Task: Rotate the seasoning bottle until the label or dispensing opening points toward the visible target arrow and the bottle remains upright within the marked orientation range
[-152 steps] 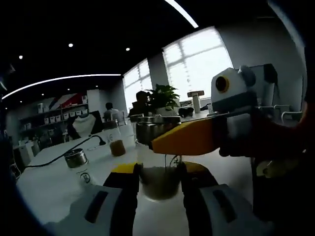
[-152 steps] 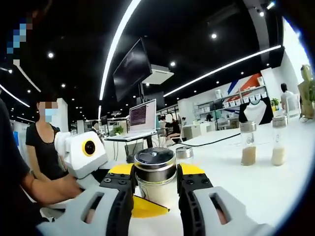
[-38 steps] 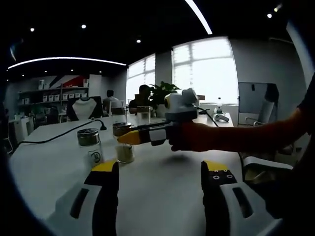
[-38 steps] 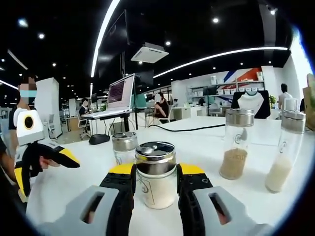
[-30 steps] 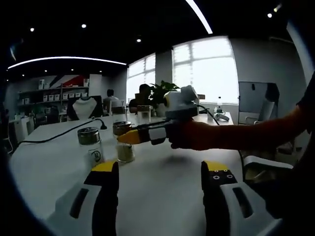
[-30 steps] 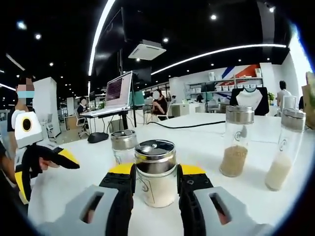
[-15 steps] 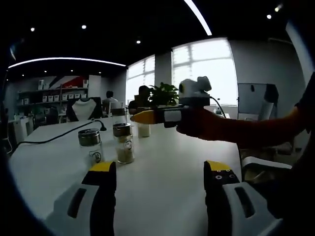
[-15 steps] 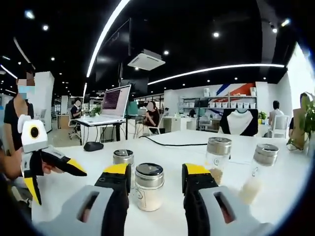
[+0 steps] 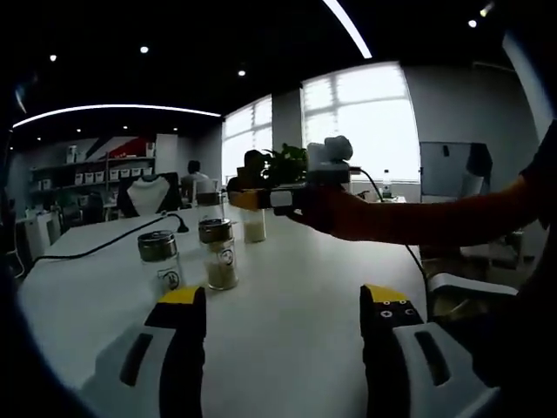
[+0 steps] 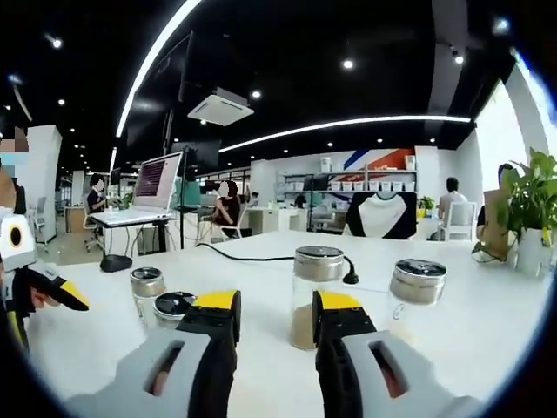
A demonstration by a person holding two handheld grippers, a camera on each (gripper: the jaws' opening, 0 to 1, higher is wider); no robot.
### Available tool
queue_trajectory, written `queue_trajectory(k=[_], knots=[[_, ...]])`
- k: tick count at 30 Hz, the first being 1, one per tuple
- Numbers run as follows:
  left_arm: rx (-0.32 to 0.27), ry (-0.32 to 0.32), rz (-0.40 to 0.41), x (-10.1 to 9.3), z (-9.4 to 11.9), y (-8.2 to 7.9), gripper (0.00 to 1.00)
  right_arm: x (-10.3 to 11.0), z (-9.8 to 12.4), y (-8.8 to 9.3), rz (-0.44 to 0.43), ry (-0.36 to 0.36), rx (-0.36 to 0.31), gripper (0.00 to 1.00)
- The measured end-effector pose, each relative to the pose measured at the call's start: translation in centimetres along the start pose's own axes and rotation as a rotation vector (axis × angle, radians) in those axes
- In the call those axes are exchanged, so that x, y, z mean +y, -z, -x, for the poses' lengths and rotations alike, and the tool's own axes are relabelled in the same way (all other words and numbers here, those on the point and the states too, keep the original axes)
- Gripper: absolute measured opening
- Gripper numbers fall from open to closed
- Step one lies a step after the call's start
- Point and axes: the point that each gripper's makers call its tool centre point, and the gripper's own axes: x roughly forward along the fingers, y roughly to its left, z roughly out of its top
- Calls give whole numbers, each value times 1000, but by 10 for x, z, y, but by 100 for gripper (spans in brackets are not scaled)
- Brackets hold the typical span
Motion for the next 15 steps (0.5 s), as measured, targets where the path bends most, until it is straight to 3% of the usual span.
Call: queue_trajectory(k=[4, 15], knots=[[9, -11, 2, 3, 0, 3, 77, -8, -12, 2, -21, 8, 12, 32], [10, -51, -12, 13, 5, 2, 78, -25, -37, 1, 58, 67, 25, 36]])
